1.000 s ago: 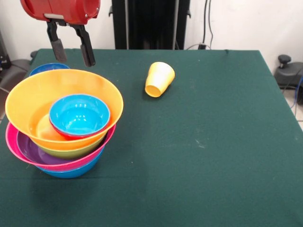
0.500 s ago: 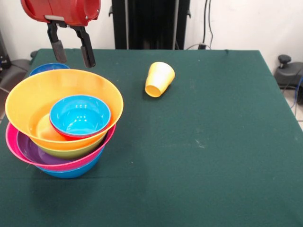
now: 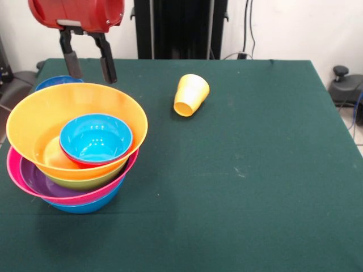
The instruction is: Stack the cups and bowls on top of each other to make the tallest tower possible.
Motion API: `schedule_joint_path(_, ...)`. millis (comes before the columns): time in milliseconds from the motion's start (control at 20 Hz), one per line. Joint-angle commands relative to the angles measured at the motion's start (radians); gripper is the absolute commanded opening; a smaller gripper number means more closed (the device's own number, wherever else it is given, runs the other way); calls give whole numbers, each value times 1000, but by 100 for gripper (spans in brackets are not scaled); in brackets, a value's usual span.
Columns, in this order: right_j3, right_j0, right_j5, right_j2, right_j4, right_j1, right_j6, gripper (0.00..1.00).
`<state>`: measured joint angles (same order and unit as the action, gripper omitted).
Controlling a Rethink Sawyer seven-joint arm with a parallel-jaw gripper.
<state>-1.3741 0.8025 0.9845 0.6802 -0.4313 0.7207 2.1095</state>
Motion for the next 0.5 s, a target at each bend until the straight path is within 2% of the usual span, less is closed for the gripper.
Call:
schedule_joint_path(50, -222, -25, -55, -61, -61, 73, -75, 100)
schedule_joint_path(250, -283, -10, -66, -67, -69, 113, -97, 100)
schedule_joint_path(500, -365, 36, -61, -52, -43, 162, -124, 100)
